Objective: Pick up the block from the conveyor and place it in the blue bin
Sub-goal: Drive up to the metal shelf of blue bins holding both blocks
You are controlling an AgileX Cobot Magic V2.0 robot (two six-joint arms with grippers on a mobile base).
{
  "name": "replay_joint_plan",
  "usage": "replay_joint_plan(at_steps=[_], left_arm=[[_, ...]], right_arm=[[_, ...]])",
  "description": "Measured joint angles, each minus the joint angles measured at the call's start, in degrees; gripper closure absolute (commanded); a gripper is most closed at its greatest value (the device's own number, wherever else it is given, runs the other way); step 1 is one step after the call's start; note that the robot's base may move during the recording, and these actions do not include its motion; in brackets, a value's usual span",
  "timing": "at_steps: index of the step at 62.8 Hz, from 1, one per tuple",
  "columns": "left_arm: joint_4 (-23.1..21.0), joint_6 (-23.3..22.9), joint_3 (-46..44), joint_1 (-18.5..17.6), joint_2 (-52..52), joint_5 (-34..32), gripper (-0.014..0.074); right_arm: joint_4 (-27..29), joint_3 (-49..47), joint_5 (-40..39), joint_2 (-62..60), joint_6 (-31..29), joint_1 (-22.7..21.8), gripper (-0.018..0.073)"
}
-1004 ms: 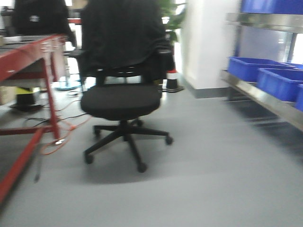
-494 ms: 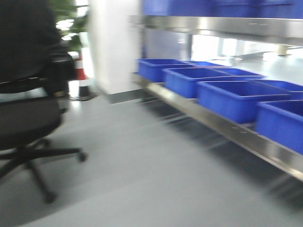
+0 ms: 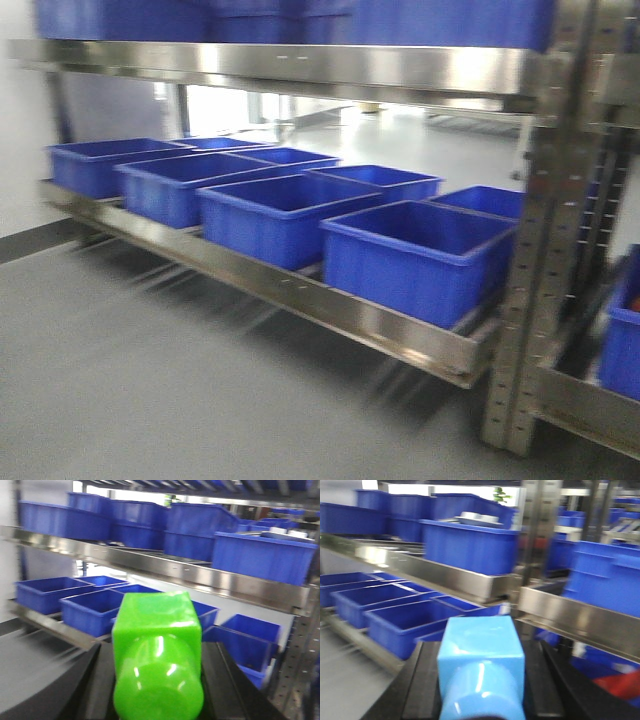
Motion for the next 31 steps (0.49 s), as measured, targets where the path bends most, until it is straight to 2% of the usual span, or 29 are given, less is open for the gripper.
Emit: replay_joint_plan(at_steps=[31], left_arm=[[0.0, 0.0, 0.0, 0.0, 0.0, 0.0, 0.0707]], right_arm=[[0.0, 0.0, 0.0, 0.0, 0.0, 0.0, 0.0721]])
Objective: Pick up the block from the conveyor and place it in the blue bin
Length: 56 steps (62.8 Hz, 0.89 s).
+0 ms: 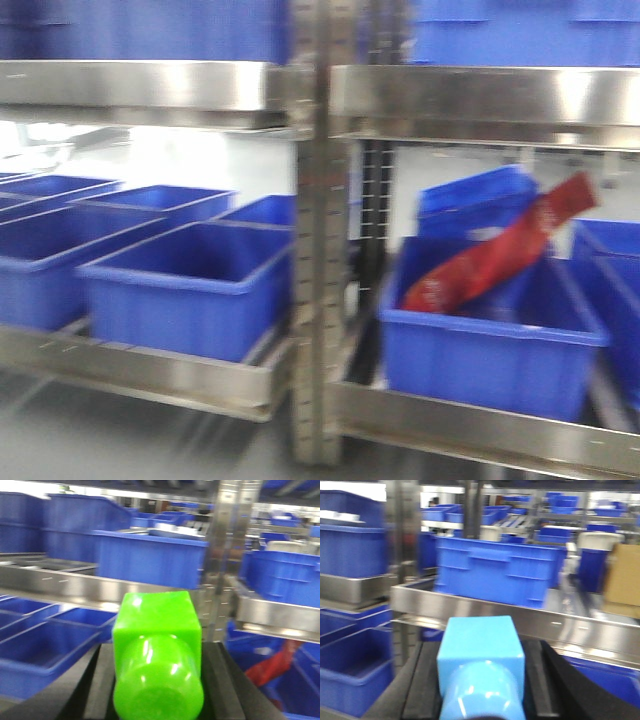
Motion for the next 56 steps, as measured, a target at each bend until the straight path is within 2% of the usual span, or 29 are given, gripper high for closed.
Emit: replay_joint_plan(at_steps=[56], left_arm=[[0.0, 0.0, 0.0, 0.0, 0.0, 0.0, 0.0707]], right_arm=[[0.0, 0.0, 0.0, 0.0, 0.0, 0.0, 0.0721]])
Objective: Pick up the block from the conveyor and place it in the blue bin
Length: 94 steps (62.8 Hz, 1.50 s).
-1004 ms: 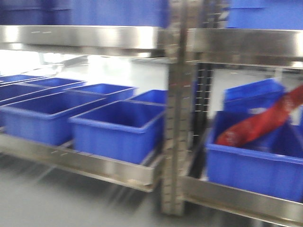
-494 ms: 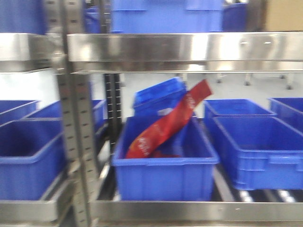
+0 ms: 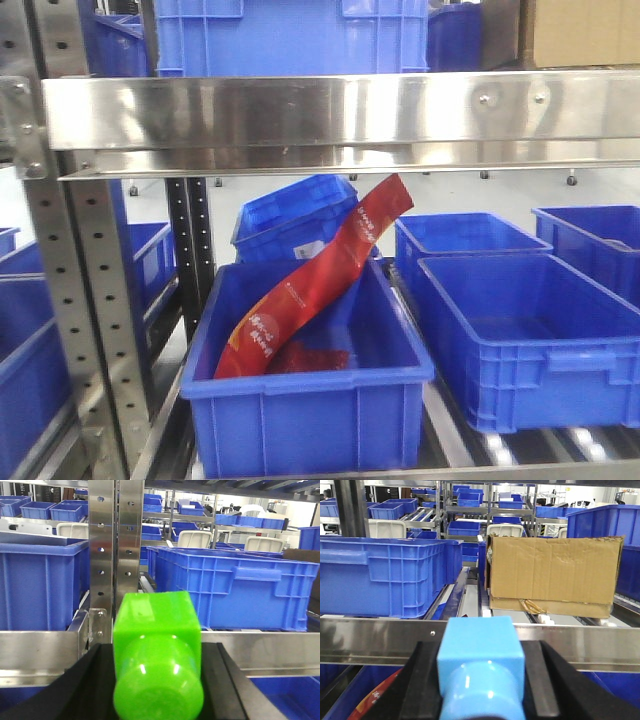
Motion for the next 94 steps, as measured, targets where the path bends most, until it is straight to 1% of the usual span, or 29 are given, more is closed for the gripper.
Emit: replay_joint_plan(at_steps=[94], left_arm=[[0.0, 0.0, 0.0, 0.0, 0.0, 0.0, 0.0707]], right_arm=[[0.0, 0.0, 0.0, 0.0, 0.0, 0.0, 0.0721]])
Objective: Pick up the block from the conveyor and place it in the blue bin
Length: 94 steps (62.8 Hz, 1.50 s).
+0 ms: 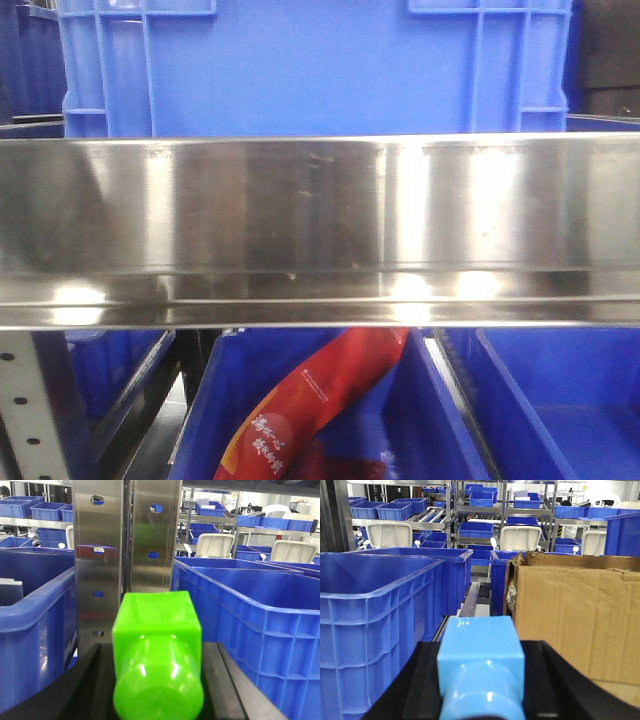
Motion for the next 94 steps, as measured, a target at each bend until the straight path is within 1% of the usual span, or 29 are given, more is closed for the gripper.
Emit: replay_joint_plan(at_steps=[36, 49, 59, 67, 70, 77, 83, 88, 94], left_arm=[[0.0, 0.0, 0.0, 0.0, 0.0, 0.0, 0.0707], [0.0, 0.0, 0.0, 0.0, 0.0, -0.3, 0.0707], [0.0, 0.0, 0.0, 0.0, 0.0, -0.4, 0.0707], [0.0, 0.0, -0.9, 0.0, 2.4, 3.0, 0.0707], [0.0, 1.0, -1.8, 0.0, 4.1, 4.2, 0.0707], [-0.5, 5.1, -5.0, 0.0, 8.9, 5.0, 0.0707], [-2.7, 8.7, -9.3, 0.0, 13.1, 4.9, 0.0707], [-5.2, 11.0, -12.8, -0.7, 17.1, 4.7, 0.0707], [-7.1, 12.8, -16.7, -3.0, 21.9, 4.7, 0.0707]], right_arm=[[0.0, 0.0, 0.0, 0.0, 0.0, 0.0, 0.0721], [0.0, 0.0, -2.5, 0.0, 0.0, 0.0, 0.0721], [0.4, 0.0, -2.8, 0.0, 0.0, 0.0, 0.0721], [2.6, -1.2, -1.5, 1.8, 0.0, 0.3, 0.0721], [3.1, -2.5, -0.4, 3.2, 0.0, 0.6, 0.0721], [3.3, -5.7, 0.2, 8.3, -0.2, 2.0, 0.0721], [3.4, -9.3, 0.2, 13.3, -0.3, 3.9, 0.0721], [3.6, -12.6, -0.1, 18.3, -0.4, 6.0, 0.0721], [3.6, -16.5, -1.0, 24.5, -0.4, 9.4, 0.0721]])
